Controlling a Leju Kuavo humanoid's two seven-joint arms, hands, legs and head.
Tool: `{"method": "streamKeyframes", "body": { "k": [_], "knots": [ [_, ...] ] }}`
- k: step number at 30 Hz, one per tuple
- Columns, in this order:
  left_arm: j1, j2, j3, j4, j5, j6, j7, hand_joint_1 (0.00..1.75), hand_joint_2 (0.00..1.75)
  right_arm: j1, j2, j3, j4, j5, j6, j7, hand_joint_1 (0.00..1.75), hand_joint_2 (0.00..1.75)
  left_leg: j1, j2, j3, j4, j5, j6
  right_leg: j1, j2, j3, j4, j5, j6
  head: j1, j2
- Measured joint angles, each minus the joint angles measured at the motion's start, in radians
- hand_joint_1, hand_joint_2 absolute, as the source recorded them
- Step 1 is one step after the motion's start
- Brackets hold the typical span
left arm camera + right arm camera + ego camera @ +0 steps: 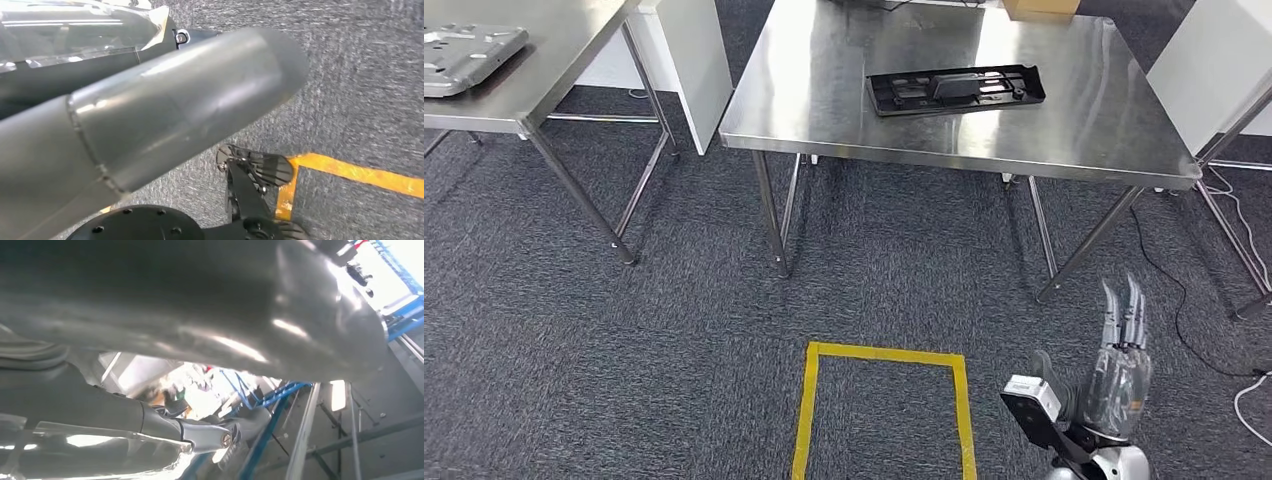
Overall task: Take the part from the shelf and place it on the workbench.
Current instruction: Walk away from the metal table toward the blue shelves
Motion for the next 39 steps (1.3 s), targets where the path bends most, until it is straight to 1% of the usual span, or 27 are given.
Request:
{"method": "streamKeyframes", "body": {
  "k": [2, 3, 4, 5, 7, 8, 9, 10, 12, 13, 14, 16, 17, 18, 19, 20, 22, 24, 28, 30, 32, 33, 34, 35, 37, 38, 39],
  "knots": [
    [0.001, 0.001, -0.001, 0.000, -0.008, -0.010, -0.005, 0.00, 0.00, 0.009, -0.003, -0.013, 0.000, -0.002, 0.000, -0.002, 0.00, 0.00, -0.003, 0.002, -0.029, 0.001, 0.023, 0.005, 0.000, 0.003, -0.032, 0.133, -0.078, -0.001, 0.002, 0.000],
    [0.001, 0.001, -0.004, 0.000, -0.012, -0.013, -0.007, 0.00, 0.00, 0.016, -0.004, -0.018, 0.000, -0.003, 0.000, -0.002, 0.00, 0.00, -0.004, 0.003, -0.042, 0.002, 0.034, 0.006, 0.000, 0.004, -0.032, 0.176, -0.089, 0.006, 0.002, 0.000],
    [0.002, 0.001, -0.006, 0.000, -0.015, -0.016, -0.008, 0.00, 0.00, 0.022, -0.005, -0.024, 0.000, -0.003, 0.000, -0.003, 0.00, 0.00, -0.006, 0.003, -0.056, 0.003, 0.045, 0.005, 0.000, 0.004, -0.016, 0.186, -0.081, 0.015, 0.002, 0.000],
    [0.002, 0.001, -0.008, 0.000, -0.018, -0.018, -0.008, 0.00, 0.00, 0.028, -0.006, -0.029, -0.001, 0.000, 0.000, -0.003, 0.00, 0.00, -0.006, 0.003, -0.068, 0.003, 0.055, 0.003, 0.001, 0.005, 0.020, 0.155, -0.060, 0.025, 0.002, 0.000],
    [0.003, 0.001, -0.012, 0.000, -0.022, -0.017, -0.016, 0.00, 0.00, 0.038, -0.005, -0.037, -0.006, 0.009, 0.000, -0.002, 0.00, 0.00, -0.009, 0.003, -0.088, 0.005, 0.074, -0.004, 0.003, 0.005, 0.134, 0.009, -0.032, 0.029, 0.002, 0.000],
    [0.003, 0.000, -0.013, 0.000, -0.023, -0.014, -0.023, 0.00, 0.00, 0.044, -0.004, -0.041, -0.012, 0.016, 0.000, -0.002, 0.00, 0.00, -0.010, 0.003, -0.095, 0.005, 0.083, -0.009, 0.006, 0.005, 0.187, -0.071, -0.033, 0.023, 0.001, 0.000],
    [0.004, -0.001, -0.014, 0.000, -0.024, -0.010, -0.032, 0.00, 0.00, 0.052, -0.003, -0.045, -0.019, 0.023, 0.000, -0.001, 0.00, 0.00, -0.012, 0.003, -0.098, 0.005, 0.092, -0.014, 0.009, 0.006, 0.219, -0.127, -0.039, 0.014, 0.001, 0.000],
    [0.005, -0.002, -0.014, 0.000, -0.024, -0.006, -0.040, 0.00, 0.00, 0.060, -0.003, -0.048, -0.026, 0.029, -0.001, 0.000, 0.00, 0.00, -0.013, 0.003, -0.101, 0.003, 0.101, -0.020, 0.013, 0.007, 0.232, -0.157, -0.045, 0.006, 0.001, 0.000],
    [0.009, -0.003, -0.014, 0.000, -0.024, -0.001, -0.047, 0.00, 0.00, 0.076, 0.000, -0.052, -0.036, 0.035, -0.001, 0.001, 0.00, 0.00, -0.011, 0.001, -0.105, 0.003, 0.110, -0.031, 0.009, 0.007, 0.220, -0.162, -0.037, -0.011, 0.001, 0.000],
    [0.011, -0.003, -0.014, 0.000, -0.024, 0.000, -0.048, 0.00, 0.00, 0.081, 0.001, -0.053, -0.039, 0.037, -0.001, 0.001, 0.00, 0.00, -0.009, -0.001, -0.111, 0.015, 0.094, -0.037, 0.005, 0.006, 0.216, -0.162, -0.030, -0.022, 0.000, 0.000],
    [0.013, -0.003, -0.014, 0.000, -0.024, 0.001, -0.049, 0.00, 0.00, 0.083, 0.003, -0.054, -0.042, 0.038, -0.001, 0.001, 0.00, 0.00, -0.008, -0.003, -0.121, 0.044, 0.061, -0.042, 0.001, 0.005, 0.210, -0.162, -0.022, -0.032, -0.002, 0.000],
    [0.015, -0.003, -0.015, 0.000, -0.025, 0.004, -0.050, 0.00, 0.00, 0.089, 0.005, -0.056, -0.045, 0.041, -0.001, 0.004, 0.00, 0.00, -0.005, -0.004, -0.154, 0.163, -0.038, -0.051, 0.001, 0.001, 0.194, -0.159, -0.005, -0.047, -0.006, 0.000],
    [0.016, -0.004, -0.015, 0.000, -0.025, 0.004, -0.051, 0.00, 0.00, 0.093, 0.006, -0.057, -0.046, 0.043, -0.001, 0.005, 0.00, 0.00, -0.004, -0.004, -0.169, 0.229, -0.076, -0.054, 0.003, 0.000, 0.182, -0.154, 0.002, -0.050, -0.007, 0.000],
    [0.017, -0.004, -0.015, 0.000, -0.025, 0.004, -0.052, 0.00, 0.00, 0.096, 0.007, -0.059, -0.047, 0.045, -0.001, 0.007, 0.00, 0.00, -0.002, -0.004, -0.176, 0.277, -0.094, -0.057, 0.004, -0.001, 0.170, -0.148, 0.008, -0.050, -0.007, 0.000],
    [0.017, -0.004, -0.015, 0.000, -0.026, 0.004, -0.053, 0.00, 0.00, 0.100, 0.008, -0.060, -0.048, 0.048, -0.001, 0.008, 0.00, 0.00, -0.001, -0.004, -0.165, 0.290, -0.089, -0.058, 0.005, -0.001, 0.156, -0.139, 0.013, -0.049, -0.007, 0.000],
    [0.017, -0.004, -0.015, 0.000, -0.026, 0.004, -0.054, 0.00, 0.00, 0.104, 0.009, -0.062, -0.051, 0.050, -0.001, 0.008, 0.00, 0.00, 0.001, -0.004, -0.135, 0.263, -0.070, -0.058, 0.005, -0.001, 0.142, -0.129, 0.016, -0.047, -0.007, 0.000],
    [0.017, -0.004, -0.015, 0.000, -0.028, 0.004, -0.055, 0.00, 0.00, 0.113, 0.012, -0.067, -0.059, 0.054, -0.001, 0.009, 0.00, 0.00, 0.003, -0.004, -0.040, 0.135, -0.035, -0.053, 0.005, -0.001, 0.119, -0.110, 0.019, -0.042, -0.007, 0.000],
    [0.017, -0.004, -0.015, 0.000, -0.032, 0.005, -0.056, 0.00, 0.00, 0.120, 0.014, -0.072, -0.070, 0.056, -0.001, 0.010, 0.00, 0.00, -0.001, -0.005, 0.019, 0.039, -0.031, -0.044, 0.007, -0.001, 0.106, -0.100, 0.026, -0.032, -0.006, 0.000],
    [0.018, -0.007, -0.015, 0.000, -0.035, 0.006, -0.056, 0.00, 0.00, 0.135, 0.018, -0.076, -0.088, 0.051, -0.001, 0.009, 0.00, 0.00, -0.006, -0.002, 0.015, 0.009, -0.016, -0.018, 0.007, 0.000, 0.089, -0.091, 0.030, -0.007, -0.006, 0.000],
    [0.017, -0.010, -0.015, 0.000, -0.035, 0.007, -0.057, 0.00, 0.00, 0.139, 0.018, -0.079, -0.094, 0.064, -0.002, 0.014, 0.00, 0.00, 0.000, 0.000, 0.004, -0.002, 0.002, -0.004, 0.008, 0.003, 0.056, -0.021, -0.020, -0.011, -0.001, 0.000],
    [0.017, -0.010, -0.015, 0.000, -0.037, 0.008, -0.056, 0.00, 0.00, 0.142, 0.018, -0.080, -0.096, 0.097, -0.002, 0.032, 0.00, 0.00, -0.001, -0.002, -0.016, -0.002, 0.017, -0.001, 0.006, 0.005, 0.008, 0.104, -0.090, -0.016, 0.004, 0.000],
    [0.017, -0.010, -0.015, 0.000, -0.037, 0.008, -0.055, 0.00, 0.00, 0.143, 0.018, -0.080, -0.096, 0.111, -0.002, 0.043, 0.00, 0.00, -0.001, -0.005, -0.026, -0.002, 0.024, -0.003, 0.004, 0.005, -0.004, 0.152, -0.108, -0.014, 0.004, 0.000],
    [0.017, -0.011, -0.015, 0.000, -0.038, 0.008, -0.054, 0.00, 0.00, 0.144, 0.018, -0.078, -0.095, 0.121, -0.002, 0.053, 0.00, 0.00, -0.001, -0.010, -0.035, -0.002, 0.031, -0.005, 0.003, 0.005, 0.000, 0.169, -0.111, -0.007, 0.004, 0.000],
    [0.017, -0.011, -0.015, 0.000, -0.038, 0.009, -0.054, 0.00, 0.00, 0.143, 0.018, -0.076, -0.095, 0.126, -0.002, 0.062, 0.00, 0.00, 0.000, -0.017, -0.043, -0.001, 0.038, -0.008, 0.000, 0.006, 0.026, 0.145, -0.097, 0.002, 0.004, 0.000],
    [0.017, -0.012, -0.016, 0.000, -0.041, 0.009, -0.056, 0.00, 0.00, 0.143, 0.017, -0.071, -0.095, 0.136, -0.002, 0.081, 0.00, 0.00, 0.001, -0.035, -0.056, 0.001, 0.050, -0.018, -0.008, 0.026, 0.123, 0.005, -0.059, 0.018, 0.004, 0.000],
    [0.017, -0.012, -0.016, 0.000, -0.040, 0.008, -0.062, 0.00, 0.00, 0.143, 0.017, -0.069, -0.095, 0.144, -0.002, 0.093, 0.00, 0.00, 0.000, -0.045, -0.061, 0.003, 0.056, -0.024, -0.009, 0.043, 0.170, -0.064, -0.047, 0.018, 0.004, 0.000],
    [0.018, -0.011, -0.016, 0.000, -0.038, 0.004, -0.070, 0.00, 0.00, 0.146, 0.017, -0.069, -0.094, 0.153, -0.002, 0.105, 0.00, 0.00, -0.002, -0.054, -0.065, 0.004, 0.062, -0.031, -0.010, 0.057, 0.197, -0.111, -0.042, 0.016, 0.004, 0.000]
  ]
}}
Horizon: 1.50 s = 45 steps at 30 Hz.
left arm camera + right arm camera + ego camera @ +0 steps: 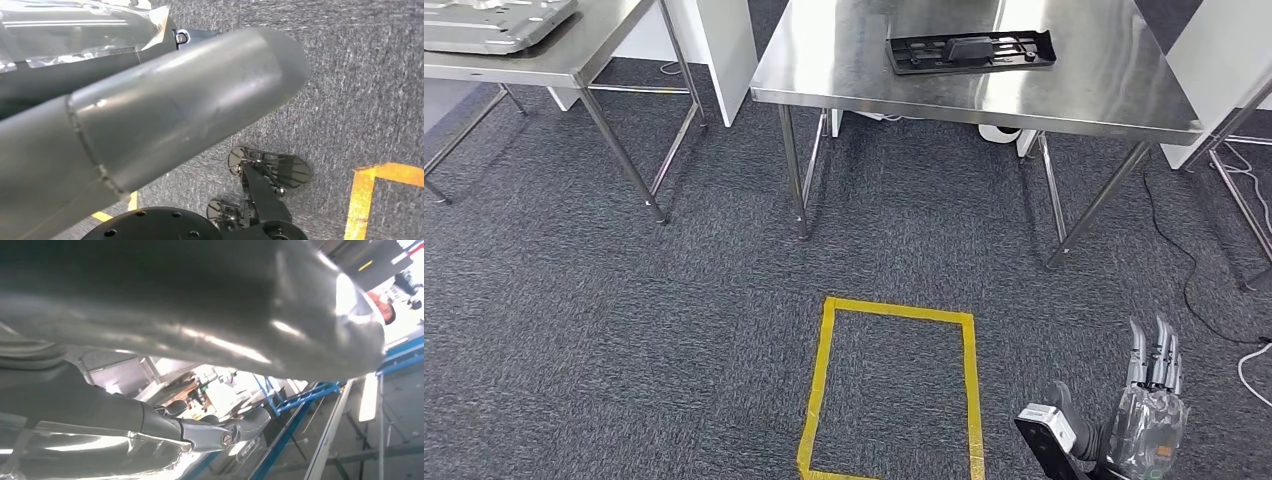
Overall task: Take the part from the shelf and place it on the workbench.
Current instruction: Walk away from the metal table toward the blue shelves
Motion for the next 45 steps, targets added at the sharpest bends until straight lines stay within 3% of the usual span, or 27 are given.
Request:
{"method": "streamKeyframes", "body": {
  "k": [1, 3, 4, 5, 7, 9, 10, 11, 12, 15, 16, 18, 19, 21, 23, 25, 26, 28, 30, 32, 34, 36, 38, 39, 41, 42, 45],
  "knots": [
    [0.002, 0.004, 0.000, 0.000, 0.002, -0.010, -0.009, 0.00, 0.00, 0.004, 0.000, -0.002, 0.001, 0.007, 0.000, 0.011, 0.00, 0.00, -0.001, -0.009, -0.003, 0.001, 0.006, -0.007, 0.002, 0.009, 0.010, -0.020, -0.001, -0.005, -0.001, 0.000],
    [0.009, 0.016, 0.000, 0.000, 0.004, -0.038, -0.018, 0.00, 0.00, 0.014, 0.000, -0.006, 0.005, 0.011, 0.000, 0.030, 0.00, 0.00, 0.000, -0.026, -0.008, 0.002, 0.014, -0.019, 0.002, -0.004, 0.003, -0.022, 0.003, -0.016, -0.001, 0.000],
    [0.014, 0.022, 0.000, 0.000, 0.003, -0.050, -0.018, 0.00, 0.00, 0.017, 0.000, -0.008, 0.008, 0.010, 0.000, 0.037, 0.00, 0.00, 0.001, -0.020, -0.012, 0.009, 0.008, -0.023, 0.000, -0.014, 0.002, -0.022, 0.005, -0.024, -0.002, 0.000],
    [0.018, 0.028, 0.000, 0.000, 0.003, -0.057, -0.017, 0.00, 0.00, 0.020, -0.001, -0.009, 0.011, 0.008, 0.000, 0.043, 0.00, 0.00, 0.003, -0.006, -0.022, 0.030, -0.012, -0.027, -0.002, -0.024, 0.000, -0.023, 0.009, -0.036, -0.004, 0.000],
    [0.021, 0.035, 0.000, 0.000, 0.000, -0.060, -0.009, 0.00, 0.00, 0.024, -0.001, -0.010, 0.018, -0.002, 0.000, 0.063, 0.00, 0.00, 0.004, 0.031, -0.064, 0.135, -0.091, -0.033, 0.000, -0.048, -0.008, -0.023, 0.016, -0.057, -0.008, 0.000],
    [0.021, 0.038, 0.000, 0.000, -0.006, -0.059, 0.010, 0.00, 0.00, 0.022, -0.002, -0.014, 0.044, -0.032, 0.000, 0.097, 0.00, 0.00, 0.006, 0.044, -0.109, 0.266, -0.158, -0.040, 0.006, -0.074, -0.018, -0.023, 0.021, -0.067, -0.009, 0.000],
    [0.021, 0.038, 0.000, 0.000, -0.011, -0.058, 0.024, 0.00, 0.00, 0.018, -0.001, -0.021, 0.070, -0.056, 0.000, 0.112, 0.00, 0.00, 0.006, 0.046, -0.113, 0.300, -0.164, -0.042, 0.008, -0.086, -0.021, -0.023, 0.022, -0.068, -0.009, 0.000],
    [0.021, 0.039, -0.001, 0.000, -0.015, -0.058, 0.040, 0.00, 0.00, 0.008, 0.001, -0.035, 0.108, -0.081, 0.000, 0.118, 0.00, 0.00, 0.006, 0.050, -0.098, 0.295, -0.150, -0.042, 0.009, -0.099, -0.022, -0.022, 0.023, -0.068, -0.009, 0.000],
    [0.022, 0.040, -0.002, 0.000, -0.020, -0.057, 0.057, 0.00, 0.00, -0.011, 0.004, -0.060, 0.165, -0.105, 0.000, 0.113, 0.00, 0.00, 0.006, 0.057, -0.063, 0.249, -0.123, -0.040, 0.010, -0.110, -0.022, -0.022, 0.024, -0.067, -0.009, 0.000],
    [0.019, 0.046, -0.015, 0.000, -0.042, -0.048, 0.111, 0.00, 0.00, -0.112, 0.015, -0.214, 0.464, -0.110, 0.008, 0.090, 0.00, 0.00, 0.000, 0.111, 0.067, 0.045, -0.067, -0.026, 0.018, -0.140, -0.016, -0.021, 0.025, -0.061, -0.010, 0.000],
    [0.018, 0.048, -0.021, 0.000, -0.051, -0.042, 0.125, 0.00, 0.00, -0.148, 0.015, -0.276, 0.595, -0.089, 0.020, 0.110, 0.00, 0.00, -0.004, 0.120, 0.083, 0.014, -0.065, -0.021, 0.023, -0.151, -0.014, -0.021, 0.025, -0.056, -0.009, 0.000],
    [0.021, 0.051, -0.032, 0.000, -0.069, -0.026, 0.146, 0.00, 0.00, -0.200, 0.009, -0.378, 0.844, -0.037, 0.089, 0.216, 0.00, 0.00, -0.008, 0.101, 0.079, 0.000, -0.065, -0.007, 0.030, -0.176, -0.010, -0.022, 0.026, -0.044, -0.008, 0.000],
    [0.025, 0.051, -0.038, 0.000, -0.079, -0.018, 0.153, 0.00, 0.00, -0.214, 0.007, -0.410, 0.942, -0.015, 0.147, 0.285, 0.00, 0.00, -0.008, 0.089, 0.077, -0.006, -0.061, 0.002, 0.030, -0.169, -0.011, -0.018, 0.021, -0.038, -0.008, 0.000],
    [0.031, 0.053, -0.051, 0.000, -0.095, -0.004, 0.162, 0.00, 0.00, -0.227, 0.008, -0.450, 1.095, 0.013, 0.258, 0.397, 0.00, 0.00, -0.002, 0.069, 0.072, -0.017, -0.049, 0.020, 0.025, -0.118, -0.040, 0.037, -0.013, -0.035, -0.007, 0.000],
    [0.032, 0.054, -0.061, 0.000, -0.102, 0.002, 0.166, 0.00, 0.00, -0.230, 0.015, -0.476, 1.206, 0.022, 0.305, 0.445, 0.00, 0.00, -0.001, 0.050, 0.064, -0.019, -0.042, 0.029, 0.018, -0.065, -0.110, 0.173, -0.072, -0.041, -0.006, 0.000],
    [0.033, 0.054, -0.069, 0.001, -0.104, 0.003, 0.168, 0.00, 0.00, -0.235, 0.018, -0.495, 1.281, 0.027, 0.317, 0.464, 0.00, 0.00, -0.001, 0.028, 0.057, -0.018, -0.037, 0.028, 0.014, -0.053, -0.165, 0.280, -0.102, -0.035, -0.005, 0.000],
    [0.034, 0.054, -0.072, 0.001, -0.104, 0.003, 0.169, 0.00, 0.00, -0.239, 0.019, -0.502, 1.306, 0.029, 0.321, 0.468, 0.00, 0.00, 0.000, 0.017, 0.056, -0.017, -0.035, 0.026, 0.012, -0.051, -0.165, 0.279, -0.091, -0.026, -0.005, 0.000],
    [0.035, 0.053, -0.074, 0.001, -0.104, 0.003, 0.169, 0.00, 0.00, -0.249, 0.019, -0.511, 1.346, 0.030, 0.327, 0.472, 0.00, 0.00, 0.003, -0.007, 0.054, -0.012, -0.033, 0.019, 0.003, -0.035, -0.106, 0.159, -0.033, -0.003, -0.005, 0.000],
    [0.033, 0.053, -0.076, 0.001, -0.108, 0.005, 0.173, 0.00, 0.87, -0.259, 0.019, -0.516, 1.377, 0.037, 0.352, 0.490, 0.00, 0.00, 0.001, -0.029, 0.047, 0.001, -0.035, 0.008, -0.003, -0.001, -0.049, 0.032, 0.013, 0.004, -0.005, 0.000],
    [0.033, 0.054, -0.082, 0.001, -0.119, 0.011, 0.185, 0.00, 1.75, -0.268, 0.019, -0.517, 1.403, 0.055, 0.417, 0.538, 0.00, 0.00, 0.000, -0.048, 0.037, 0.007, -0.034, -0.007, 0.001, 0.008, -0.039, 0.000, 0.021, -0.008, -0.006, 0.000],
    [0.037, 0.056, -0.093, 0.001, -0.138, 0.017, 0.208, 0.00, 1.75, -0.276, 0.024, -0.508, 1.418, 0.091, 0.536, 0.605, 0.00, 0.00, 0.006, -0.057, 0.028, 0.010, -0.031, -0.019, 0.002, -0.013, -0.038, 0.001, 0.028, -0.025, -0.008, 0.000],
    [0.038, 0.057, -0.106, 0.001, -0.154, 0.021, 0.250, 0.00, 1.75, -0.279, 0.037, -0.495, 1.425, 0.107, 0.671, 0.636, 0.00, 0.00, 0.010, -0.021, 0.005, 0.055, -0.061, -0.027, -0.001, -0.035, -0.037, -0.001, 0.036, -0.043, -0.011, 0.000],
    [0.037, 0.058, -0.117, 0.002, -0.170, 0.014, 0.303, 0.00, 1.75, -0.278, 0.058, -0.490, 1.430, 0.103, 0.741, 0.623, 0.00, 0.00, 0.011, 0.027, -0.051, 0.176, -0.131, -0.033, 0.003, -0.059, -0.042, -0.001, 0.039, -0.054, -0.015, 0.000],
    [0.037, 0.058, -0.123, 0.002, -0.182, 0.005, 0.331, 0.00, 1.75, -0.279, 0.068, -0.488, 1.432, 0.106, 0.750, 0.617, 0.00, 0.00, 0.012, 0.038, -0.081, 0.243, -0.161, -0.036, 0.006, -0.073, -0.044, -0.001, 0.040, -0.057, -0.016, 0.000],
    [0.039, 0.059, -0.140, 0.003, -0.210, -0.018, 0.383, 0.00, 1.75, -0.281, 0.083, -0.480, 1.437, 0.119, 0.746, 0.614, 0.00, 0.00, 0.014, 0.047, -0.101, 0.299, -0.171, -0.041, 0.009, -0.100, -0.050, -0.001, 0.039, -0.057, -0.016, 0.000],
    [0.041, 0.060, -0.149, 0.003, -0.223, -0.028, 0.401, 0.00, 1.75, -0.284, 0.088, -0.478, 1.439, 0.120, 0.746, 0.615, 0.00, 0.00, 0.015, 0.053, -0.082, 0.267, -0.150, -0.042, 0.009, -0.113, -0.052, -0.001, 0.039, -0.057, -0.016, 0.000],
    [0.038, 0.062, -0.182, 0.003, -0.264, -0.038, 0.447, 0.00, 1.75, -0.295, 0.094, -0.477, 1.442, 0.125, 0.774, 0.617, 0.00, 0.00, 0.017, 0.092, 0.028, 0.072, -0.078, -0.041, 0.015, -0.140, -0.053, 0.001, 0.035, -0.051, -0.016, 0.000]
  ]
}}
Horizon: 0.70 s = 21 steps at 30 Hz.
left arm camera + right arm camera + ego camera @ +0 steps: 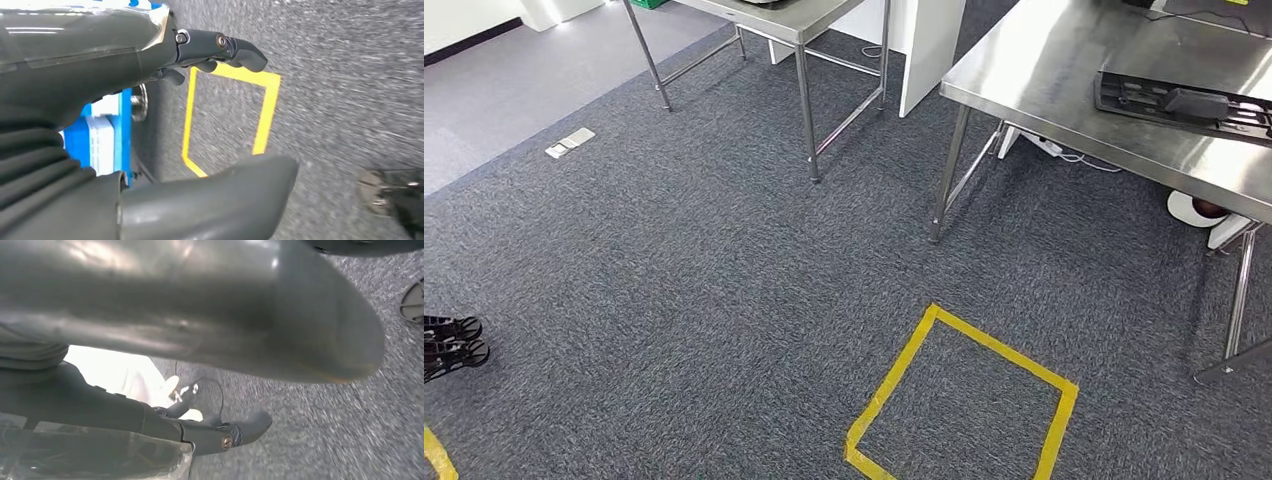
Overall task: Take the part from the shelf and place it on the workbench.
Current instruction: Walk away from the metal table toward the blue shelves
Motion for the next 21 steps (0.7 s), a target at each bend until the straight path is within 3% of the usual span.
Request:
{"method": "streamKeyframes", "body": {
  "k": [2, 5, 18, 20, 21],
  "knots": [
    [-0.002, -0.002, -0.023, 0.000, -0.017, -0.003, 0.046, 0.00, 1.75, -0.008, -0.003, 0.003, 0.001, 0.012, 0.025, 0.001, 0.00, 0.00, -0.003, 0.008, 0.028, -0.052, 0.013, 0.006, 0.011, -0.009, 0.000, 0.002, -0.003, 0.010, 0.006, 0.000],
    [0.003, -0.006, -0.035, 0.000, -0.007, -0.001, 0.079, 0.00, 1.75, -0.014, -0.007, 0.012, 0.002, 0.027, 0.052, -0.004, 0.00, 0.00, -0.011, 0.004, 0.026, -0.055, 0.020, 0.014, 0.014, -0.011, 0.002, 0.000, -0.001, 0.007, 0.013, 0.000],
    [0.006, -0.019, -0.049, 0.000, -0.005, 0.021, 0.084, 0.00, 1.75, -0.014, -0.021, 0.047, 0.004, 0.048, 0.077, -0.019, 0.00, 0.00, -0.041, 0.002, 0.009, -0.053, 0.024, 0.060, -0.012, -0.013, 0.007, -0.021, 0.026, 0.055, 0.013, 0.000],
    [0.006, -0.021, -0.049, 0.000, -0.001, 0.022, 0.086, 0.00, 1.75, -0.014, -0.022, 0.049, 0.004, 0.052, 0.080, -0.020, 0.00, 0.00, -0.036, -0.010, 0.008, -0.060, 0.033, 0.072, -0.014, 0.008, -0.005, 0.004, 0.006, 0.057, 0.014, 0.000],
    [0.006, -0.023, -0.049, 0.000, 0.003, 0.025, 0.087, 0.00, 1.75, -0.013, -0.022, 0.051, 0.004, 0.057, 0.084, -0.020, 0.00, 0.00, -0.033, -0.017, 0.007, -0.063, 0.038, 0.077, -0.015, 0.030, -0.024, 0.044, -0.019, 0.053, 0.016, 0.000]
  ]
}}
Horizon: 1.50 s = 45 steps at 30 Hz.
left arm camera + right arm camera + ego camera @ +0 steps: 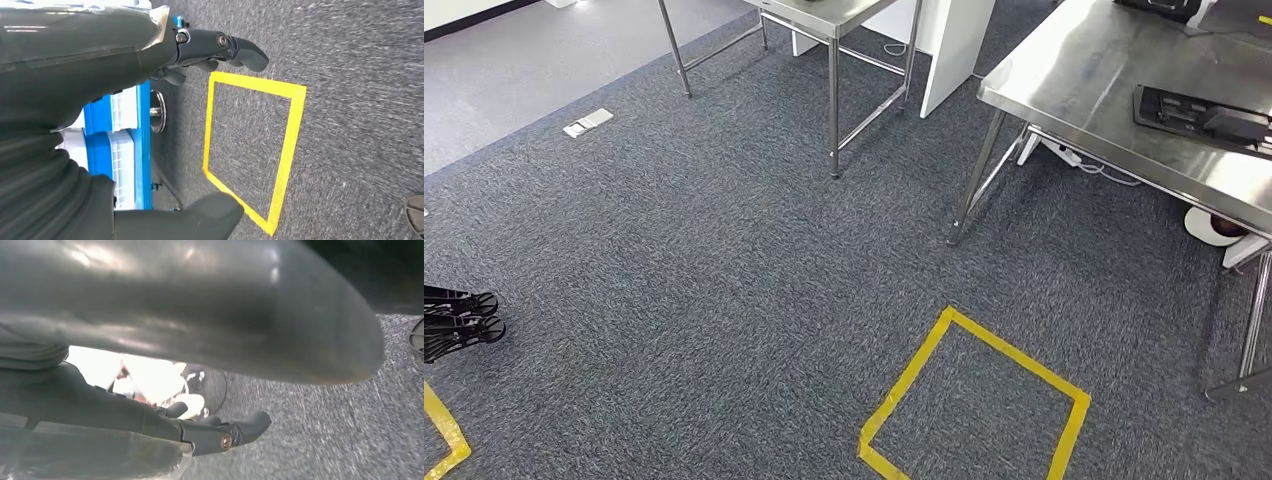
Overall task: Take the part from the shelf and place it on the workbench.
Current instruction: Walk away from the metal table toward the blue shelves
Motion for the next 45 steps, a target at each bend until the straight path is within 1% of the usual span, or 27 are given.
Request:
{"method": "streamKeyframes", "body": {
  "k": [2, 4, 5, 6, 9, 10, 12, 13, 15, 17, 18, 19, 20, 21, 23, 25, 26, 28, 30, 32, 34, 35, 37, 39, 41, 43, 45],
  "knots": [
    [-0.002, -0.011, 0.000, 0.000, 0.014, 0.012, 0.003, 0.00, 1.75, 0.005, -0.003, 0.007, 0.001, 0.015, 0.011, 0.000, 0.00, 0.00, 0.000, -0.018, -0.007, -0.001, 0.006, 0.007, 0.002, 0.041, -0.061, 0.135, -0.066, -0.015, 0.003, 0.000],
    [-0.003, -0.027, 0.003, 0.000, 0.031, 0.028, 0.004, 0.00, 1.75, 0.011, -0.008, 0.018, 0.003, 0.037, 0.023, -0.002, 0.00, 0.00, -0.005, -0.044, -0.011, 0.000, 0.010, 0.008, 0.007, 0.055, -0.102, 0.231, -0.098, -0.020, 0.004, 0.000],
    [-0.003, -0.035, 0.005, 0.000, 0.039, 0.032, 0.002, 0.00, 1.75, 0.013, -0.011, 0.025, 0.004, 0.049, 0.028, -0.005, 0.00, 0.00, -0.007, -0.059, -0.013, 0.000, 0.013, 0.007, 0.011, 0.059, -0.096, 0.223, -0.089, -0.018, 0.004, 0.000],
    [-0.003, -0.043, 0.008, 0.000, 0.046, 0.036, -0.002, 0.00, 1.75, 0.013, -0.013, 0.034, 0.004, 0.062, 0.032, -0.010, 0.00, 0.00, -0.008, -0.073, -0.013, 0.001, 0.015, 0.005, 0.014, 0.065, -0.069, 0.174, -0.067, -0.015, 0.004, 0.000],
    [-0.004, -0.062, 0.017, 0.000, 0.064, 0.046, -0.026, 0.00, 1.75, 0.012, -0.023, 0.059, 0.005, 0.096, 0.043, -0.021, 0.00, 0.00, -0.011, -0.110, -0.015, 0.003, 0.021, -0.005, 0.022, 0.104, 0.028, -0.021, 0.001, -0.021, 0.004, 0.000],
    [-0.005, -0.066, 0.018, 0.000, 0.069, 0.049, -0.036, 0.00, 1.75, 0.010, -0.026, 0.068, 0.005, 0.105, 0.046, -0.023, 0.00, 0.00, -0.011, -0.118, -0.016, 0.003, 0.022, -0.010, 0.025, 0.110, 0.039, -0.048, 0.009, -0.028, 0.004, 0.000],
    [-0.006, -0.073, 0.024, 0.000, 0.080, 0.051, -0.054, 0.00, 1.75, 0.006, -0.030, 0.083, 0.005, 0.122, 0.049, -0.029, 0.00, 0.00, -0.010, -0.133, -0.020, 0.003, 0.025, -0.021, 0.028, 0.097, 0.042, -0.055, 0.013, -0.041, 0.003, 0.000],
    [-0.005, -0.074, 0.028, 0.000, 0.085, 0.050, -0.062, 0.00, 1.75, 0.005, -0.031, 0.090, 0.005, 0.129, 0.049, -0.034, 0.00, 0.00, -0.009, -0.131, -0.024, 0.007, 0.023, -0.026, 0.025, 0.088, 0.045, -0.057, 0.016, -0.047, 0.003, 0.000],
    [-0.006, -0.076, 0.038, 0.000, 0.097, 0.047, -0.077, 0.00, 1.75, 0.005, -0.032, 0.105, 0.005, 0.144, 0.049, -0.042, 0.00, 0.00, -0.007, -0.093, -0.048, 0.057, -0.012, -0.037, 0.018, 0.068, 0.052, -0.062, 0.023, -0.061, 0.000, 0.000],
    [-0.008, -0.077, 0.046, 0.000, 0.109, 0.046, -0.088, 0.00, 1.75, 0.010, -0.033, 0.119, 0.005, 0.159, 0.049, -0.048, 0.00, 0.00, 0.000, -0.046, -0.104, 0.178, -0.080, -0.049, 0.019, 0.045, 0.052, -0.062, 0.023, -0.068, -0.004, 0.000],
    [-0.008, -0.077, 0.051, 0.000, 0.114, 0.046, -0.092, 0.00, 1.75, 0.012, -0.032, 0.125, 0.006, 0.165, 0.049, -0.050, 0.00, 0.00, 0.005, -0.037, -0.135, 0.242, -0.106, -0.055, 0.021, 0.033, 0.051, -0.062, 0.022, -0.069, -0.005, 0.000],
    [-0.008, -0.077, 0.055, 0.000, 0.119, 0.046, -0.097, 0.00, 1.75, 0.013, -0.032, 0.132, 0.006, 0.173, 0.049, -0.052, 0.00, 0.00, 0.010, -0.032, -0.155, 0.282, -0.116, -0.060, 0.021, 0.020, 0.051, -0.062, 0.021, -0.070, -0.005, 0.000],
    [-0.008, -0.077, 0.060, 0.000, 0.123, 0.046, -0.103, 0.00, 1.75, 0.013, -0.032, 0.140, 0.006, 0.183, 0.049, -0.053, 0.00, 0.00, 0.015, -0.028, -0.155, 0.284, -0.106, -0.065, 0.021, 0.008, 0.051, -0.062, 0.020, -0.070, -0.005, 0.000],
    [-0.008, -0.077, 0.064, 0.000, 0.128, 0.046, -0.108, 0.00, 1.75, 0.012, -0.030, 0.148, 0.006, 0.194, 0.049, -0.054, 0.00, 0.00, 0.020, -0.020, -0.135, 0.245, -0.080, -0.068, 0.020, -0.003, 0.052, -0.062, 0.018, -0.069, -0.005, 0.000],
    [-0.010, -0.079, 0.072, 0.000, 0.138, 0.048, -0.120, 0.00, 1.75, 0.012, -0.026, 0.167, 0.006, 0.216, 0.049, -0.055, 0.00, 0.00, 0.024, 0.023, -0.060, 0.109, -0.021, -0.071, 0.022, -0.024, 0.057, -0.060, 0.011, -0.063, -0.006, 0.000],
    [-0.017, -0.082, 0.080, 0.000, 0.145, 0.051, -0.132, 0.00, 1.75, 0.012, -0.023, 0.183, 0.006, 0.232, 0.049, -0.055, 0.00, 0.00, 0.021, 0.052, -0.014, 0.026, 0.000, -0.063, 0.030, -0.041, 0.060, -0.059, 0.002, -0.051, -0.002, 0.000],
    [-0.020, -0.084, 0.083, 0.000, 0.146, 0.051, -0.138, 0.00, 1.75, 0.010, -0.022, 0.190, 0.006, 0.237, 0.048, -0.054, 0.00, 0.00, 0.016, 0.050, -0.011, 0.019, -0.003, -0.056, 0.033, -0.051, 0.061, -0.059, -0.002, -0.044, 0.000, 0.000],
    [-0.023, -0.089, 0.088, 0.000, 0.147, 0.053, -0.150, 0.00, 1.75, 0.006, -0.020, 0.202, 0.006, 0.244, 0.048, -0.052, 0.00, 0.00, 0.012, 0.024, -0.013, 0.013, 0.001, -0.039, 0.031, -0.064, 0.069, -0.058, -0.007, -0.033, 0.003, 0.000],
    [-0.025, -0.096, 0.090, 0.000, 0.148, 0.066, -0.166, 0.00, 1.75, 0.004, -0.017, 0.210, 0.006, 0.248, 0.049, -0.044, 0.00, 0.00, 0.014, 0.000, -0.013, 0.005, 0.011, -0.022, 0.025, -0.021, 0.057, -0.017, -0.033, -0.027, 0.005, 0.000],
    [-0.031, -0.109, 0.091, 0.000, 0.141, 0.092, -0.182, 0.00, 1.75, 0.003, -0.011, 0.215, 0.007, 0.239, 0.050, -0.028, 0.00, 0.00, 0.015, -0.024, -0.016, 0.003, 0.017, -0.013, 0.020, 0.038, 0.000, 0.101, -0.089, -0.030, 0.008, 0.000],
    [-0.037, -0.123, 0.088, 0.002, 0.113, 0.118, -0.189, 0.00, 1.75, 0.000, -0.004, 0.213, 0.007, 0.215, 0.045, -0.002, 0.00, 0.00, 0.013, -0.053, -0.019, 0.003, 0.018, -0.011, 0.020, 0.055, -0.060, 0.222, -0.127, -0.027, 0.008, 0.000],
    [-0.039, -0.129, 0.085, 0.004, 0.097, 0.128, -0.189, 0.00, 1.75, -0.002, -0.001, 0.209, 0.007, 0.202, 0.041, 0.012, 0.00, 0.00, 0.013, -0.069, -0.019, 0.004, 0.018, -0.011, 0.020, 0.056, -0.070, 0.239, -0.124, -0.021, 0.008, 0.000],
    [-0.046, -0.140, 0.077, 0.016, 0.075, 0.142, -0.189, 0.00, 1.75, -0.002, 0.001, 0.196, 0.007, 0.183, 0.033, 0.033, 0.00, 0.00, 0.012, -0.101, -0.016, 0.005, 0.019, -0.011, 0.017, 0.067, -0.037, 0.156, -0.073, -0.003, 0.008, 0.000],
    [-0.056, -0.148, 0.067, 0.032, 0.067, 0.152, -0.189, 0.00, 1.75, 0.002, 0.003, 0.182, 0.008, 0.171, 0.025, 0.046, 0.00, 0.00, 0.009, -0.131, -0.017, 0.009, 0.019, -0.016, 0.012, 0.112, 0.014, 0.019, -0.015, 0.003, 0.008, 0.000],
    [-0.066, -0.153, 0.059, 0.045, 0.059, 0.156, -0.188, 0.00, 1.75, 0.003, 0.007, 0.171, 0.009, 0.163, 0.020, 0.055, 0.00, 0.00, 0.005, -0.154, -0.022, 0.011, 0.021, -0.026, 0.012, 0.140, 0.034, -0.042, 0.004, -0.009, 0.006, 0.000],
    [-0.073, -0.156, 0.051, 0.053, 0.041, 0.148, -0.184, 0.00, 1.75, 0.000, 0.014, 0.159, 0.009, 0.150, 0.012, 0.067, 0.00, 0.00, 0.007, -0.166, -0.028, 0.010, 0.023, -0.038, 0.011, 0.122, 0.040, -0.047, 0.007, -0.028, 0.005, 0.000],
    [-0.079, -0.158, 0.037, 0.062, 0.019, 0.141, -0.178, 0.00, 1.75, 0.002, 0.023, 0.144, 0.009, 0.137, 0.001, 0.084, 0.00, 0.00, 0.006, -0.124, -0.044, 0.041, 0.001, -0.047, 0.005, 0.096, 0.050, -0.054, 0.013, -0.045, 0.002, 0.000]
  ]
}}
